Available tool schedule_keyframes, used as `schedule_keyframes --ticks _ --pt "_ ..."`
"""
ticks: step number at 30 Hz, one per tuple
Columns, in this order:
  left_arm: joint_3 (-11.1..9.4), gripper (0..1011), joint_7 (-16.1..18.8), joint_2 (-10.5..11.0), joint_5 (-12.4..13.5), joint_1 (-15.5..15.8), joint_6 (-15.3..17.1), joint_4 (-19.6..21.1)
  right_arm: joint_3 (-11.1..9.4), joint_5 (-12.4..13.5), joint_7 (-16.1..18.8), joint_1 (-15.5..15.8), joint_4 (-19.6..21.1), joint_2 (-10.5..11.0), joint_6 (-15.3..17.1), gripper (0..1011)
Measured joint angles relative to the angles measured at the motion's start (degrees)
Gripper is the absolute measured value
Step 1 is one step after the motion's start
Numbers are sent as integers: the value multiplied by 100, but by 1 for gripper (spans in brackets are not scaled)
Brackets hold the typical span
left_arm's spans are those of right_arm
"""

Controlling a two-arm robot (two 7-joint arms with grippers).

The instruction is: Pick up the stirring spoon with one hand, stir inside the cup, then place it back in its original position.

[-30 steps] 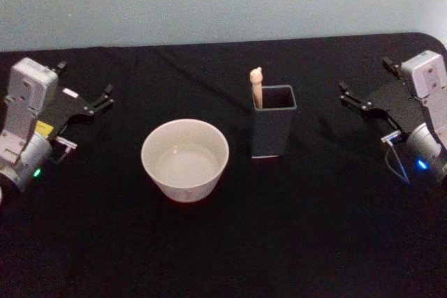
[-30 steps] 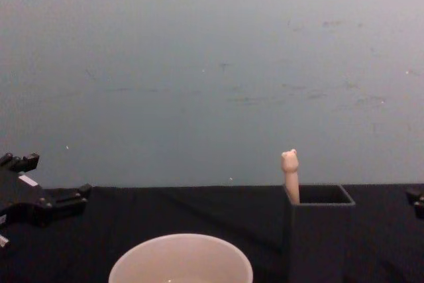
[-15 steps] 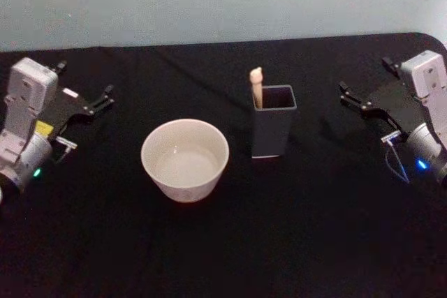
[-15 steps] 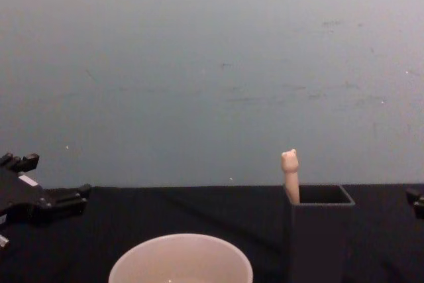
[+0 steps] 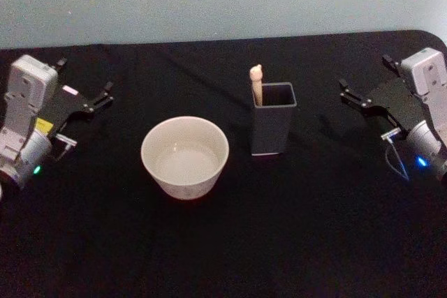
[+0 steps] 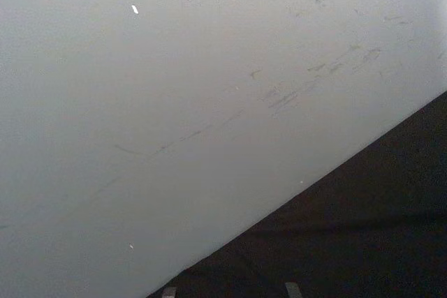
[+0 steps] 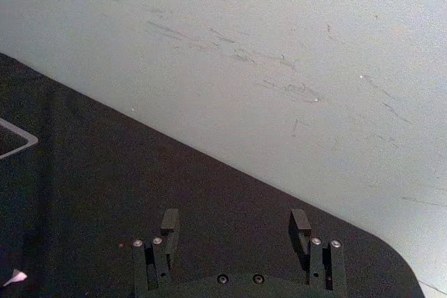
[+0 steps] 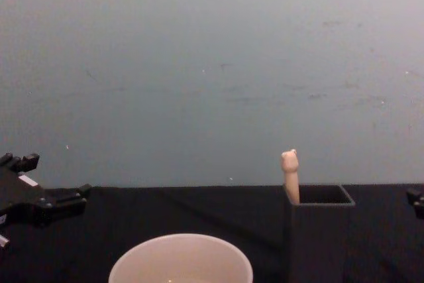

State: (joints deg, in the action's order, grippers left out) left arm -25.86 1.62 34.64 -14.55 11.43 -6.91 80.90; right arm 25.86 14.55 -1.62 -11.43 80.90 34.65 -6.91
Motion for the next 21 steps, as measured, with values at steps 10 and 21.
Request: schedule_keyframes --ticks 10,21 --pt "0 1001 0 0 0 0 0 0 -4 0 3 0 0 -2 0 1000" --pt "0 1001 0 0 0 0 0 0 -295 295 330 148 324 -32 135 1000"
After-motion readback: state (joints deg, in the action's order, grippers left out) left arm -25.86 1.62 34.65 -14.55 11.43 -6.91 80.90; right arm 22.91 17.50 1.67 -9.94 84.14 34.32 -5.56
